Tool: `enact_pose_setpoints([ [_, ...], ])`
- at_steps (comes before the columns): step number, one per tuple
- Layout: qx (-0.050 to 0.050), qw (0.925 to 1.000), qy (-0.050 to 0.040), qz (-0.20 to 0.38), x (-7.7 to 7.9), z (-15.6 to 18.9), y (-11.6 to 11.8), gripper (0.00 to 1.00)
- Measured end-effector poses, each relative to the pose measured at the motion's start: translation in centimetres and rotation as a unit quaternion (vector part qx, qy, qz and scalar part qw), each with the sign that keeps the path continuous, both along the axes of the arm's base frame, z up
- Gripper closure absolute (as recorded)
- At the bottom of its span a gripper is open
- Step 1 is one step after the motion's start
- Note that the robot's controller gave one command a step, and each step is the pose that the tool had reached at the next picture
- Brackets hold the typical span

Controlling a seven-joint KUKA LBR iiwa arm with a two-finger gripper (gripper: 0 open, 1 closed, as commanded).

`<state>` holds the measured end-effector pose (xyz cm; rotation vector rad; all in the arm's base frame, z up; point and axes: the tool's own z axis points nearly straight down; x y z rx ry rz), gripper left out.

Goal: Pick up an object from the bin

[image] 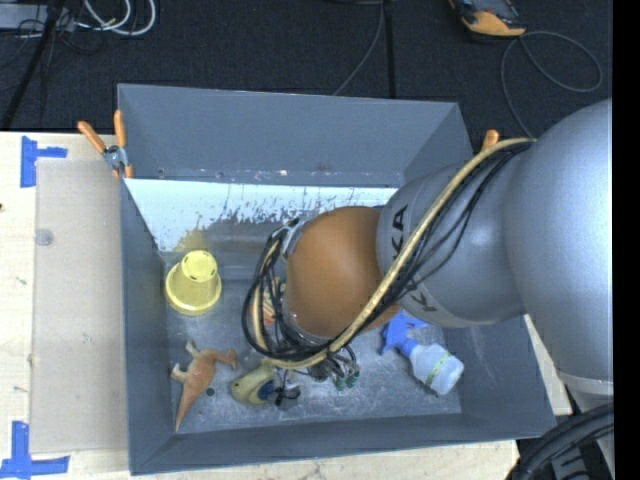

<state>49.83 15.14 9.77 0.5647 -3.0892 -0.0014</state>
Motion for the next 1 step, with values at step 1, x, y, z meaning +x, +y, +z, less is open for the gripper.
enact_pose_setpoints([
  [1, 0.000, 1.0000, 0.0000, 0.000, 0.00, 0.00, 0.00, 1.00],
])
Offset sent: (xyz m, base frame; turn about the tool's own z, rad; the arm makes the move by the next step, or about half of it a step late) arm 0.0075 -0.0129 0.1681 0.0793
